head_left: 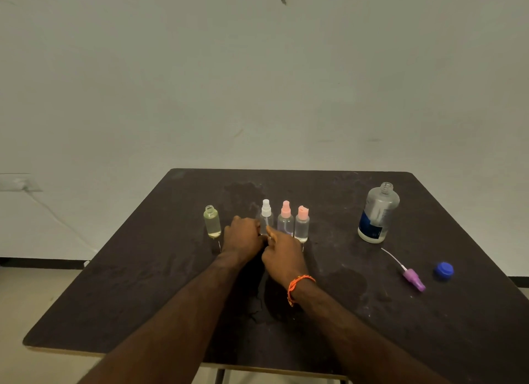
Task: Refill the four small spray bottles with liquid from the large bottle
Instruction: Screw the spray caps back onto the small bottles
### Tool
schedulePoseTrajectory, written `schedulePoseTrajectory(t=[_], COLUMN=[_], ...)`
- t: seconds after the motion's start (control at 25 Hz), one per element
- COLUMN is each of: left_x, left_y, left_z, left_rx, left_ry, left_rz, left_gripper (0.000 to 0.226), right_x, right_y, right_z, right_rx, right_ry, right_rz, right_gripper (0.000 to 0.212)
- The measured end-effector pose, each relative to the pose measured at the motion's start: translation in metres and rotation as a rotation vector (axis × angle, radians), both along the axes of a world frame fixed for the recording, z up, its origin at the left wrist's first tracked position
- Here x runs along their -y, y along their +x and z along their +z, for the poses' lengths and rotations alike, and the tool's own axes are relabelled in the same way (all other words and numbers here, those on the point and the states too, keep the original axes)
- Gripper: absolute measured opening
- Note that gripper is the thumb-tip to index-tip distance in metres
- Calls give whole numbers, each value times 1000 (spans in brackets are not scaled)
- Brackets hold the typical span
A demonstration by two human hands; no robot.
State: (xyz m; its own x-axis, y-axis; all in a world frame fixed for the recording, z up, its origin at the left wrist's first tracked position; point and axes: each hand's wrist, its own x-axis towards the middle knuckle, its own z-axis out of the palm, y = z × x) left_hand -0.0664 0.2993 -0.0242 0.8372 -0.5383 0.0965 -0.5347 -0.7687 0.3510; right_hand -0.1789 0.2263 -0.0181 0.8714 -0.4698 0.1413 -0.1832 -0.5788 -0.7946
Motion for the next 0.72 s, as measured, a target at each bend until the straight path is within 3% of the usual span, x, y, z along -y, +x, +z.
schedulePoseTrajectory(t=[0.24, 0.4, 0.6, 0.72], left_x=[1, -28, -95, -123], left_y=[5, -22, -43, -22], left_z=[-6, -9, -17, -9], left_rx=[-35, 109, 366, 328], left_ry=[-64, -195, -268, -272], left_rz=[-44, -37, 32, 179], left_gripper=[12, 43, 21, 23], right_x=[4, 0, -21, -35], right_y=[1, -8, -5, 11], right_z=[2, 5, 8, 13], right_rx=[-38, 40, 14, -24], right_ry=[9, -96, -286, -345], right_rz=[-10, -96, 20, 163], right_gripper=[53, 43, 53, 57])
